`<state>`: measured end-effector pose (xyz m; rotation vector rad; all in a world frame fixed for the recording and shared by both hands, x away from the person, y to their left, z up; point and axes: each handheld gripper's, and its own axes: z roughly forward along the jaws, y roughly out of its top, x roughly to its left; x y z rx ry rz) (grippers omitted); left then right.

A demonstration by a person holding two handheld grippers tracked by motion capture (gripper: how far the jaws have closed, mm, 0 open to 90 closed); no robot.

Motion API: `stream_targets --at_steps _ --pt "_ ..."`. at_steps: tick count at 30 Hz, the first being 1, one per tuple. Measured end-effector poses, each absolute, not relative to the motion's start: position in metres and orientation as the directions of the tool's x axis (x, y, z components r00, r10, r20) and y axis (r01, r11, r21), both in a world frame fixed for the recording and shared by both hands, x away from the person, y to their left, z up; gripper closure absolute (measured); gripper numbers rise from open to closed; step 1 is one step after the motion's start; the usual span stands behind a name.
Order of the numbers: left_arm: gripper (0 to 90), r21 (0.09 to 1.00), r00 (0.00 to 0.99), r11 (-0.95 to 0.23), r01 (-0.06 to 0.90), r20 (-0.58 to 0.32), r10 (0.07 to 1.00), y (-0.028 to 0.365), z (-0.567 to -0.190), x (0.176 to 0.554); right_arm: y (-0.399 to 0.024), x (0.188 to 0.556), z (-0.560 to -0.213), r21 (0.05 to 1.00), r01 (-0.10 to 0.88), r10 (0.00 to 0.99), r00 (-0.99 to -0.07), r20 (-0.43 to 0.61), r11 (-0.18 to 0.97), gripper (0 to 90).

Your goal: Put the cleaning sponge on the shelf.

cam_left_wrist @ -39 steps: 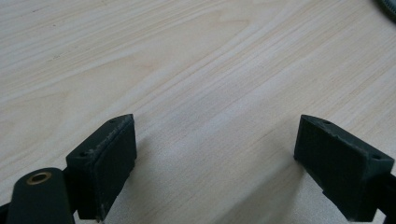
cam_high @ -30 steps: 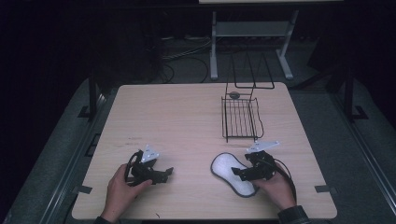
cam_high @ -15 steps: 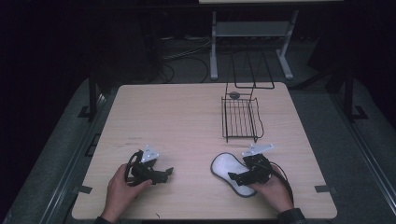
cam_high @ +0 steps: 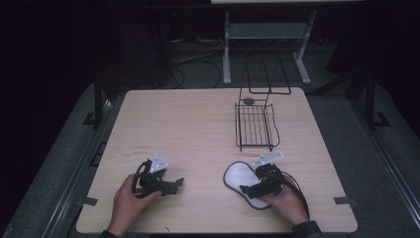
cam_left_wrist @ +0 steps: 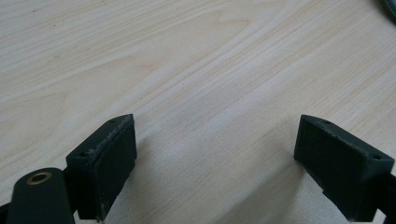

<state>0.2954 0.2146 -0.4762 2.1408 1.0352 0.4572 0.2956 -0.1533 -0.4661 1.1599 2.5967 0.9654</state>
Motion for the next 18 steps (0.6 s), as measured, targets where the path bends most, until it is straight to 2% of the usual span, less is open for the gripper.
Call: stream_targets --at_steps 5,7,14,18 --pt "12.2 0.725 0.617 -0.431 0.538 0.01 0.787 0.2146 -0.4762 0.2954 -0.1526 0.295 -0.4654 0.607 0.615 0.701 -0.701 0.129 0.504 14.8" --pt "12.2 0.725 0.617 -0.431 0.537 0.01 0.787 0.2146 -0.4762 0.2954 -0.153 0.2947 -0.4647 0.608 0.611 0.693 -0.708 0.134 0.507 18.8" --pt "12.2 0.725 0.617 -0.431 0.538 0.01 0.787 0.2146 -0.4762 0.2954 -0.1524 0.2923 -0.4621 0.614 0.591 0.686 -0.719 0.107 0.523 21.4" --pt "12.2 0.725 0.617 -0.431 0.538 0.01 0.787 0.2146 -0.4762 0.2954 -0.1538 0.2909 -0.457 0.622 0.585 0.689 -0.718 0.098 0.52 27.3"
